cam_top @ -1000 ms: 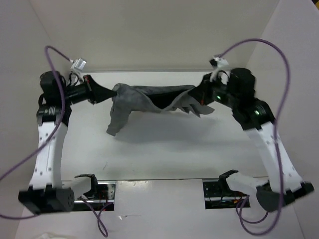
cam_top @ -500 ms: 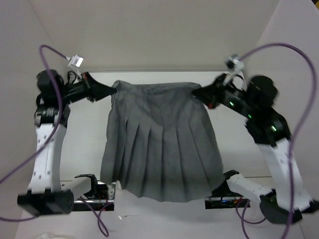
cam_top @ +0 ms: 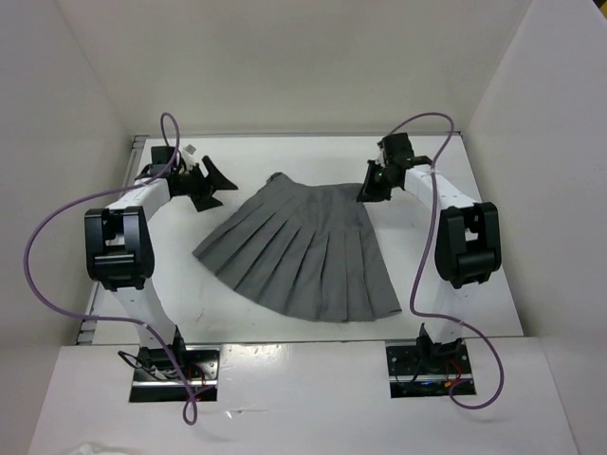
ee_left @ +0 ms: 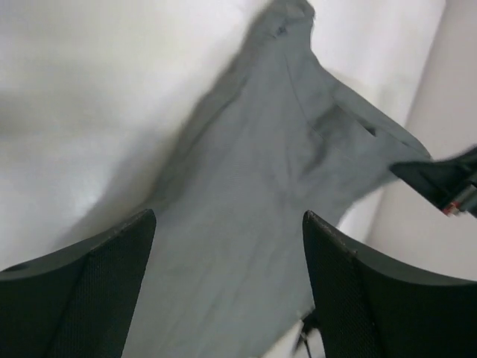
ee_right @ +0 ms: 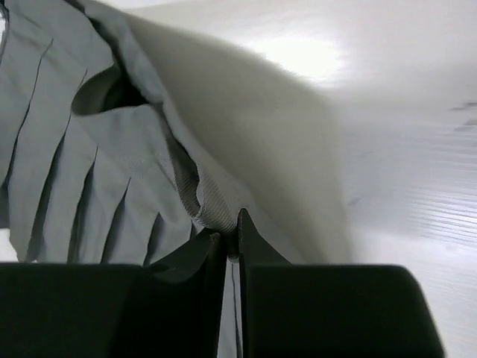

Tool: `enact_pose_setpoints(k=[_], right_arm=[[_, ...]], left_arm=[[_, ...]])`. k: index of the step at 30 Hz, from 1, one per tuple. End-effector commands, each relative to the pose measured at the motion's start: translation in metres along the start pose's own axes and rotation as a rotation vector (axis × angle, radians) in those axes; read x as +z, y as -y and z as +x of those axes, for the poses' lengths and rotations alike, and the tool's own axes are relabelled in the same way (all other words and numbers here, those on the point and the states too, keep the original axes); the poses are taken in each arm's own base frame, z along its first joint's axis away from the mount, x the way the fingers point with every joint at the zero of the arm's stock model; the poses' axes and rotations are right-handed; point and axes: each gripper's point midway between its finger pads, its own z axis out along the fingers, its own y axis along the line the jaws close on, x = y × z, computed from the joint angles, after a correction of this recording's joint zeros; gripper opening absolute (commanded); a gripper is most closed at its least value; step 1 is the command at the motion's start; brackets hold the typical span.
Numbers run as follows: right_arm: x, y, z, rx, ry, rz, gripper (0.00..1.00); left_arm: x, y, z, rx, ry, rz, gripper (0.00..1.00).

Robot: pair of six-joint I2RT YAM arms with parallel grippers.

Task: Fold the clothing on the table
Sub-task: Flatten the skirt out

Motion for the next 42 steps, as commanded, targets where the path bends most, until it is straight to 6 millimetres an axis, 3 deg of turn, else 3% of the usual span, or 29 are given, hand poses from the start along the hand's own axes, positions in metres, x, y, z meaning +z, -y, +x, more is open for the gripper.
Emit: enact_pose_setpoints(k=[1, 2, 3, 4, 5, 6, 9, 10, 12, 16, 19, 20, 22, 23, 24, 27, 29, 30, 33, 36, 42], right_arm=[[-0.032, 0.001, -0.049, 0.02, 0.197, 0.078, 0.13], [-0.032, 0.001, -0.049, 0.02, 0.197, 0.079, 0.13], [-0.032, 0.003, -0.047, 0.022, 0.188, 0.083, 0.13], [-0.031, 0.003, -0.046, 0.025, 0.177, 0.088, 0.15], [-0.031, 0.003, -0.046, 0.025, 0.177, 0.088, 0.15], [-0.023, 0.008, -0.042, 0.029, 0.157, 0.098, 0.16], [-0.014, 0.02, -0.042, 0.045, 0.137, 0.138, 0.2], [-0.013, 0.02, -0.042, 0.038, 0.13, 0.142, 0.23], [-0.007, 0.028, -0.037, 0.045, 0.107, 0.172, 0.25], [-0.012, 0.029, -0.042, 0.054, 0.119, 0.193, 0.26], [-0.016, 0.024, -0.042, 0.055, 0.106, 0.179, 0.27], [-0.019, 0.022, -0.044, 0.053, 0.114, 0.175, 0.27], [-0.019, 0.021, -0.041, 0.055, 0.102, 0.169, 0.27], [-0.021, 0.02, -0.044, 0.053, 0.11, 0.166, 0.27], [-0.021, 0.02, -0.041, 0.055, 0.101, 0.17, 0.27], [-0.017, 0.023, -0.04, 0.057, 0.091, 0.174, 0.27], [-0.014, 0.025, -0.036, 0.06, 0.074, 0.182, 0.27], [-0.015, 0.029, -0.038, 0.068, 0.078, 0.186, 0.27], [-0.012, 0.031, -0.034, 0.072, 0.061, 0.193, 0.27], [-0.011, 0.035, -0.038, 0.08, 0.059, 0.2, 0.27], [-0.008, 0.039, -0.041, 0.09, 0.056, 0.207, 0.27]], left_arm=[[-0.014, 0.044, -0.044, 0.181, 0.176, -0.033, 0.86], [-0.015, 0.047, -0.055, 0.233, 0.216, -0.081, 0.86], [-0.006, 0.041, -0.051, 0.239, 0.196, -0.119, 0.86], [0.0, 0.051, -0.047, 0.28, 0.197, -0.123, 0.86], [0.007, 0.049, -0.046, 0.318, 0.193, -0.143, 0.86], [0.01, 0.054, -0.056, 0.359, 0.238, -0.169, 0.86], [0.04, 0.067, -0.051, 0.564, 0.232, -0.189, 0.86], [0.049, 0.093, -0.05, 0.656, 0.235, -0.154, 0.86], [0.073, 0.089, -0.047, 0.797, 0.196, -0.192, 0.85], [0.119, 0.114, -0.046, 0.995, 0.205, -0.212, 0.83], [0.148, 0.113, -0.043, 1.084, 0.201, -0.251, 0.82], [0.149, 0.123, -0.054, 1.105, 0.235, -0.25, 0.82], [0.172, 0.114, -0.05, 1.115, 0.2, -0.256, 0.81], [0.172, 0.132, -0.062, 1.124, 0.242, -0.238, 0.78], [0.186, 0.117, -0.058, 1.116, 0.205, -0.254, 0.78], [0.199, 0.113, -0.068, 1.114, 0.221, -0.279, 0.77], [0.199, 0.124, -0.077, 1.106, 0.256, -0.275, 0.77], [0.203, 0.113, -0.079, 1.084, 0.246, -0.286, 0.75], [0.206, 0.108, -0.081, 1.066, 0.221, -0.251, 0.74], [0.217, 0.102, -0.062, 1.062, 0.141, -0.188, 0.73], [0.222, 0.115, -0.025, 1.096, 0.029, -0.058, 0.73]])
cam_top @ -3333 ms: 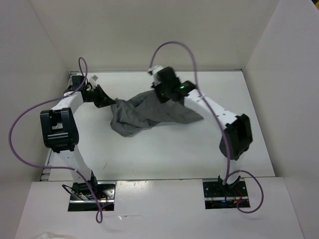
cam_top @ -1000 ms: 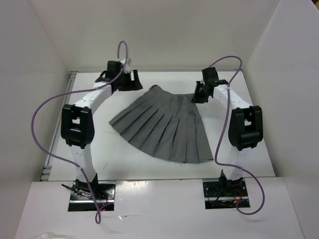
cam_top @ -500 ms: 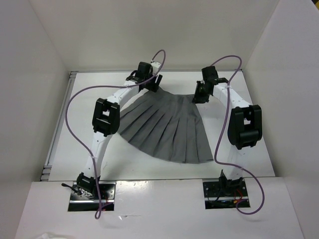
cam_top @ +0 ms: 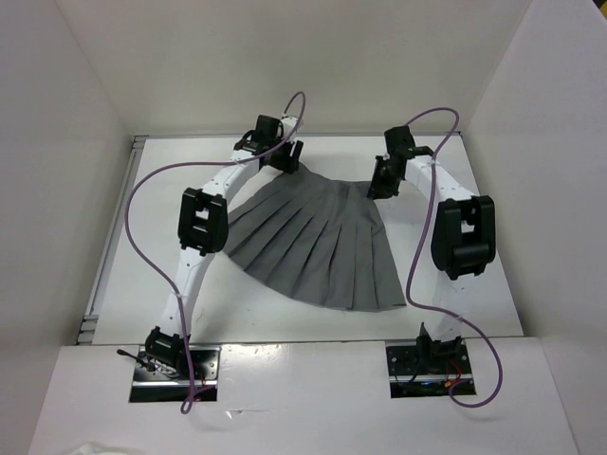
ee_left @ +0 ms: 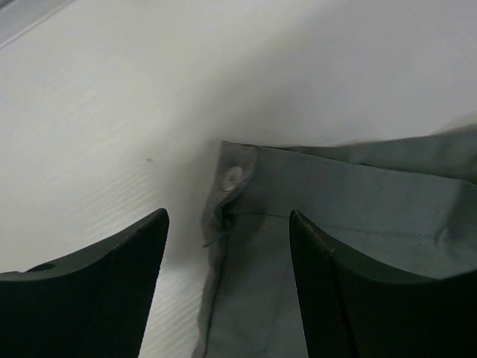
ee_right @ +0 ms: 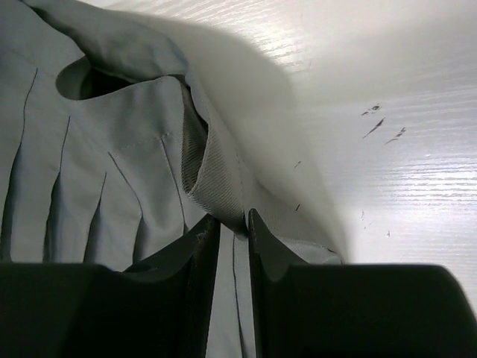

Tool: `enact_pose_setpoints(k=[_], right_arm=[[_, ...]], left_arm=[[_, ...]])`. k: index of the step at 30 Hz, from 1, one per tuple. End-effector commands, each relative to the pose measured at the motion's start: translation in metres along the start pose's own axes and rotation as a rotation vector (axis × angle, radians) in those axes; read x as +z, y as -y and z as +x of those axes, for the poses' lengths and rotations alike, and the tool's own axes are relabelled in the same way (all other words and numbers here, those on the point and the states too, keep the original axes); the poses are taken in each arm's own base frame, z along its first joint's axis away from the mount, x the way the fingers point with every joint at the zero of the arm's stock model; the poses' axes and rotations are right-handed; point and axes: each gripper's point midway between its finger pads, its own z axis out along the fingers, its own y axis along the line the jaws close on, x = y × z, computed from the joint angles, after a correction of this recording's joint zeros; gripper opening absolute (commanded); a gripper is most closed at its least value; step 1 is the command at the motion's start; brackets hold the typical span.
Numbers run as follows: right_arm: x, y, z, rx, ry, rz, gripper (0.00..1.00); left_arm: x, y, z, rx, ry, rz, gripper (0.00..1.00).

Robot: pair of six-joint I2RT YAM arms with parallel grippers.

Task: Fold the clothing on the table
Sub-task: Flatten the skirt out

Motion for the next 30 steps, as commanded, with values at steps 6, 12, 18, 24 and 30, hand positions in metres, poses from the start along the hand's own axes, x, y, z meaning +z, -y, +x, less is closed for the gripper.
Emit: enact_pose_setpoints(k=[6, 12, 18, 24, 30], right_arm=[[-0.003, 0.006, -0.017, 0.025, 0.025, 0.018, 0.27], [-0.004, 0.011, -0.017, 0.024, 0.02, 0.026, 0.27], [-0.004, 0.01, -0.016, 0.024, 0.016, 0.018, 0.27], [-0.004, 0.008, -0.016, 0.024, 0.012, 0.009, 0.27], [-0.002, 0.01, -0.012, 0.016, 0.004, 0.013, 0.27]], left_arm=[[0.008, 0.035, 0.017, 0.036, -0.034, 0.142, 0.52], [0.023, 0.018, 0.027, 0.037, -0.046, 0.055, 0.44], [0.02, 0.01, 0.022, 0.019, -0.044, 0.004, 0.44], [-0.009, 0.016, -0.021, 0.038, 0.014, -0.006, 0.6], [-0.019, 0.007, -0.031, 0.059, 0.023, -0.056, 0.61]])
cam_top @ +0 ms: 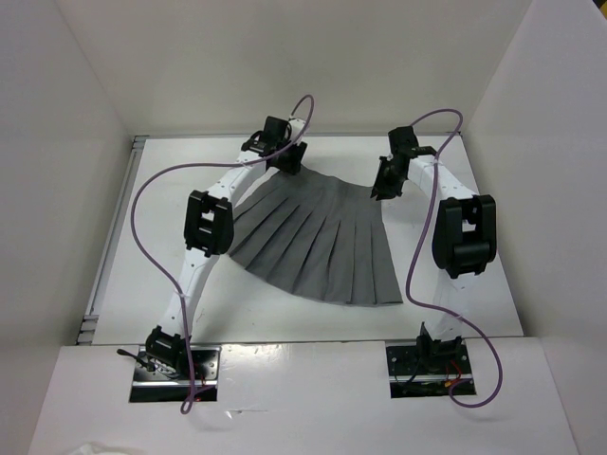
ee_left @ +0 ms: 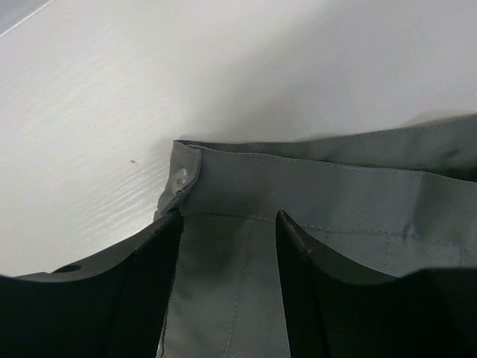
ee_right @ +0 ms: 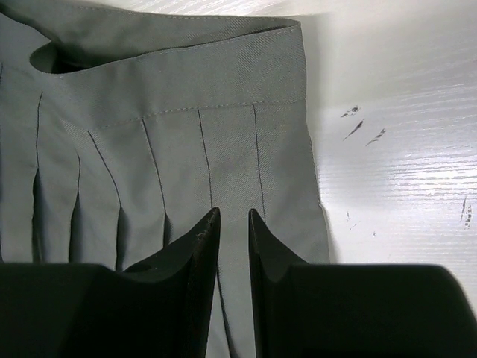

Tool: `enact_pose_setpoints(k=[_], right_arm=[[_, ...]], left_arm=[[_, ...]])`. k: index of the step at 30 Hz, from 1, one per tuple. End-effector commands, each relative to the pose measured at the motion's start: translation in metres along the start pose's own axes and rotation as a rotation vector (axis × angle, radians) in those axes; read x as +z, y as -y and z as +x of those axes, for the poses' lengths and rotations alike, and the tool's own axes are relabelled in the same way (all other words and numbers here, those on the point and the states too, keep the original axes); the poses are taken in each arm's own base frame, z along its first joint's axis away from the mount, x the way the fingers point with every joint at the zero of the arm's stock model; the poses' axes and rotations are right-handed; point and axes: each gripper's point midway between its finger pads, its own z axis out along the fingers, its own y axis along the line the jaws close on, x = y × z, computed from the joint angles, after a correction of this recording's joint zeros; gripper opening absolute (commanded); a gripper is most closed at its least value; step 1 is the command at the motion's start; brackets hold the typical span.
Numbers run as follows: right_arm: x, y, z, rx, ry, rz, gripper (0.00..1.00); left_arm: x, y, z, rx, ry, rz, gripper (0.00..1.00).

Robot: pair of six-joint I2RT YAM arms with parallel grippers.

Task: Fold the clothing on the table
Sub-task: Flatten the skirt out, then fold the skirt

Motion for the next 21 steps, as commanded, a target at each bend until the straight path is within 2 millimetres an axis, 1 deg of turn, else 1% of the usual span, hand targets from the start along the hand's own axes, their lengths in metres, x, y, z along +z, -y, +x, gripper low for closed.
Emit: enact_pose_setpoints(k=[1, 2, 3, 4, 5, 7, 8, 9, 10, 11, 12, 13, 15, 16, 19, 20, 21], right_arm=[[-0.005, -0.003, -0.01, -0.006, 0.012, -0.008, 0.27], [-0.005, -0.003, -0.01, -0.006, 0.012, -0.008, 0.27], [-0.002, -0.001, -0.008, -0.005, 0.004, -0.004, 0.27], [-0.002, -0.001, -0.008, -0.005, 0.004, -0.004, 0.27], [-0.002, -0.003, -0.007, -0.005, 0.0, -0.012, 0.27], [0.001, -0.002, -0.005, -0.005, -0.008, -0.009, 0.27], [0.002, -0.002, -0.005, -0.004, -0.008, -0.009, 0.27], [0.001, -0.001, -0.003, -0.004, -0.016, -0.005, 0.27], [0.001, -0.001, -0.003, -0.004, -0.016, -0.005, 0.27], [0.001, -0.001, -0.003, -0.004, -0.016, -0.005, 0.27], [0.001, -0.001, -0.003, -0.004, -0.016, -0.005, 0.27], [0.005, 0.001, -0.002, -0.003, -0.025, -0.001, 0.27], [0.003, -0.001, -0.005, -0.004, -0.015, -0.005, 0.27], [0.003, -0.001, -0.005, -0.004, -0.015, -0.005, 0.27], [0.002, 0.0, -0.003, -0.003, -0.023, -0.001, 0.27], [0.002, 0.0, -0.003, -0.003, -0.023, -0.001, 0.27], [0.002, 0.0, -0.003, -0.003, -0.023, -0.001, 0.27]], left_arm=[[-0.025, -0.01, -0.035, 0.04, 0.062, -0.059, 0.61], [-0.025, -0.01, -0.037, 0.041, 0.071, -0.06, 0.61], [-0.022, -0.019, -0.032, 0.034, 0.06, -0.079, 0.61], [-0.022, -0.022, -0.034, 0.034, 0.069, -0.094, 0.61], [-0.017, -0.022, -0.025, 0.041, 0.049, -0.092, 0.61], [-0.013, -0.024, -0.022, 0.041, 0.047, -0.104, 0.61], [-0.01, -0.031, -0.017, 0.034, 0.038, -0.11, 0.61], [-0.01, -0.031, -0.019, 0.035, 0.047, -0.112, 0.61], [-0.005, -0.033, -0.013, 0.033, 0.034, -0.121, 0.61], [-0.008, -0.04, -0.016, 0.028, 0.044, -0.13, 0.61], [-0.008, -0.04, -0.016, 0.028, 0.044, -0.13, 0.61], [-0.004, -0.036, -0.012, 0.027, 0.038, -0.105, 0.61], [-0.003, -0.033, -0.013, 0.028, 0.04, -0.085, 0.61], [0.001, -0.033, -0.007, 0.027, 0.03, -0.084, 0.61], [0.001, -0.028, -0.007, 0.027, 0.033, -0.059, 0.61], [0.007, -0.026, 0.003, 0.024, 0.012, -0.046, 0.61], [0.008, -0.024, 0.007, 0.022, 0.003, -0.034, 0.61]])
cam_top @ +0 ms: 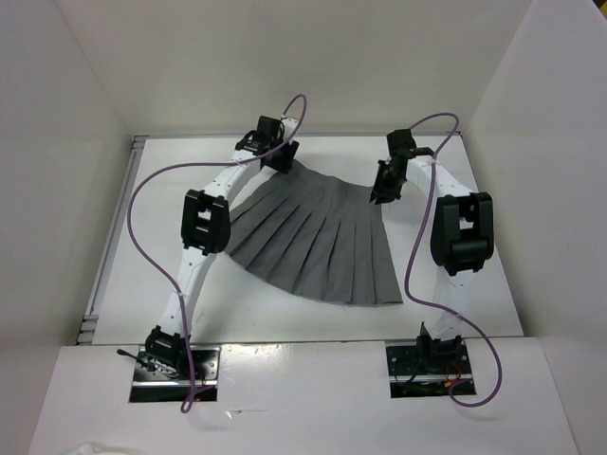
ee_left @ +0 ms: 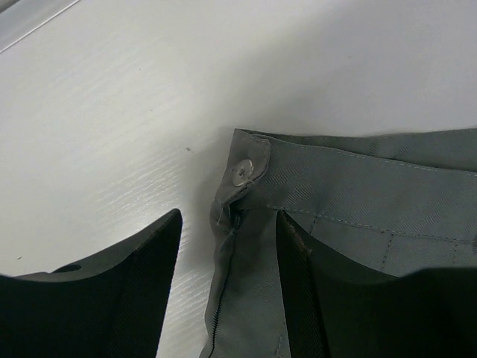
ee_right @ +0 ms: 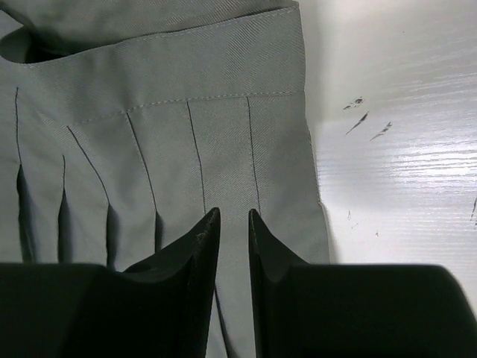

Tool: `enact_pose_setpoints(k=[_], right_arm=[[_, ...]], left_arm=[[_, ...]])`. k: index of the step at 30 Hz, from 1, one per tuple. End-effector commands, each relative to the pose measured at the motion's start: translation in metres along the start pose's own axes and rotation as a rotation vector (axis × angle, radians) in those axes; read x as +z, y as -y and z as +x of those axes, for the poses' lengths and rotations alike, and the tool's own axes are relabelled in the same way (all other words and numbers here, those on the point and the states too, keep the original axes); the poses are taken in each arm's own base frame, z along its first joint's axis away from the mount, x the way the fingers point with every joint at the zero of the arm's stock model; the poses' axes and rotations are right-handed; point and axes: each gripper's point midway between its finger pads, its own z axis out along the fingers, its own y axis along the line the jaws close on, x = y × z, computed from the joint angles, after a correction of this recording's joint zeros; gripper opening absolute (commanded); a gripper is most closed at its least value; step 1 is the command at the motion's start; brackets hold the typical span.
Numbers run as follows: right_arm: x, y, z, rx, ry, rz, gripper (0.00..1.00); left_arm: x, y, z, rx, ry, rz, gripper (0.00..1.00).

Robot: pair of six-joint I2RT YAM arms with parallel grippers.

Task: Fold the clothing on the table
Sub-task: Fold the skirt

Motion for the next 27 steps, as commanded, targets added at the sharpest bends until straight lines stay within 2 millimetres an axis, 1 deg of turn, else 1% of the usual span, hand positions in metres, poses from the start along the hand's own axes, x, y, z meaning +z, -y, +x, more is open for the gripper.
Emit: enact_pose_setpoints(k=[1, 2, 4, 5, 6, 7, 8, 9, 12, 13, 14, 15, 16, 17, 19, 20, 21, 22, 23, 24, 25, 26, 27], right_arm=[[-0.008, -0.004, -0.014, -0.005, 0.027, -0.01, 0.27], [-0.008, -0.004, -0.014, -0.005, 0.027, -0.01, 0.27], [-0.004, -0.003, -0.012, -0.004, 0.019, -0.006, 0.27], [-0.005, 0.001, -0.014, 0.004, 0.021, -0.003, 0.27], [-0.005, 0.001, -0.014, 0.004, 0.021, -0.003, 0.27], [-0.005, 0.001, -0.014, 0.004, 0.021, -0.003, 0.27], [-0.005, 0.001, -0.014, 0.004, 0.021, -0.003, 0.27], [-0.005, 0.001, -0.014, 0.004, 0.021, -0.003, 0.27], [-0.005, 0.002, -0.015, 0.004, 0.025, 0.006, 0.27], [-0.005, 0.002, -0.015, 0.004, 0.025, 0.006, 0.27], [-0.005, 0.002, -0.015, 0.004, 0.025, 0.006, 0.27], [-0.005, 0.002, -0.015, 0.004, 0.025, 0.006, 0.27], [-0.005, 0.002, -0.015, 0.004, 0.025, 0.006, 0.27], [-0.005, 0.002, -0.015, 0.004, 0.025, 0.006, 0.27], [-0.005, 0.002, -0.015, 0.004, 0.025, 0.006, 0.31], [-0.005, 0.006, -0.017, 0.014, 0.028, 0.01, 0.33], [-0.003, 0.006, -0.02, 0.014, 0.029, 0.009, 0.34], [0.0, 0.011, -0.023, 0.022, 0.034, 0.023, 0.35], [-0.004, 0.009, -0.032, 0.02, 0.058, 0.022, 0.36], [0.003, 0.016, -0.035, 0.03, 0.055, 0.043, 0.36], [0.004, 0.018, -0.041, 0.037, 0.065, 0.044, 0.36], [0.002, 0.015, -0.049, 0.036, 0.077, 0.038, 0.36], [0.01, 0.015, -0.05, 0.037, 0.069, 0.042, 0.36]], left_arm=[[0.009, 0.01, 0.002, 0.011, 0.014, 0.059, 0.61], [0.01, 0.011, 0.006, 0.01, 0.004, 0.061, 0.61], [0.01, 0.015, 0.006, 0.009, 0.007, 0.085, 0.61], [0.01, 0.018, 0.006, 0.009, 0.009, 0.103, 0.61], [0.011, 0.028, 0.009, 0.015, 0.002, 0.123, 0.61], [0.011, 0.028, 0.009, 0.015, 0.002, 0.123, 0.6], [0.012, 0.03, 0.013, 0.014, -0.007, 0.135, 0.53], [0.014, 0.037, 0.016, 0.028, -0.016, 0.144, 0.49], [0.015, 0.038, 0.022, 0.027, -0.029, 0.146, 0.32], [0.016, 0.038, 0.026, 0.025, -0.038, 0.147, 0.2], [0.016, 0.038, 0.026, 0.025, -0.038, 0.147, 0.12], [0.016, 0.038, 0.026, 0.025, -0.038, 0.147, 0.02], [0.014, 0.039, 0.025, 0.013, -0.039, 0.147, 0.0], [0.01, 0.039, 0.024, 0.012, -0.044, 0.148, 0.0], [-0.002, 0.044, 0.022, -0.032, -0.053, 0.166, 0.0], [-0.007, 0.049, 0.023, -0.05, -0.061, 0.187, 0.0], [-0.013, 0.058, 0.026, -0.071, -0.072, 0.231, 0.0], [-0.025, 0.058, 0.033, -0.097, -0.085, 0.248, 0.0], [-0.031, 0.064, 0.036, -0.132, -0.095, 0.268, 0.0], [-0.047, 0.071, 0.022, -0.141, -0.055, 0.302, 0.0], [-0.048, 0.078, 0.054, -0.174, -0.119, 0.323, 0.0], [-0.053, 0.083, 0.06, -0.189, -0.125, 0.344, 0.0], [-0.063, 0.09, 0.053, -0.211, -0.104, 0.377, 0.0]])
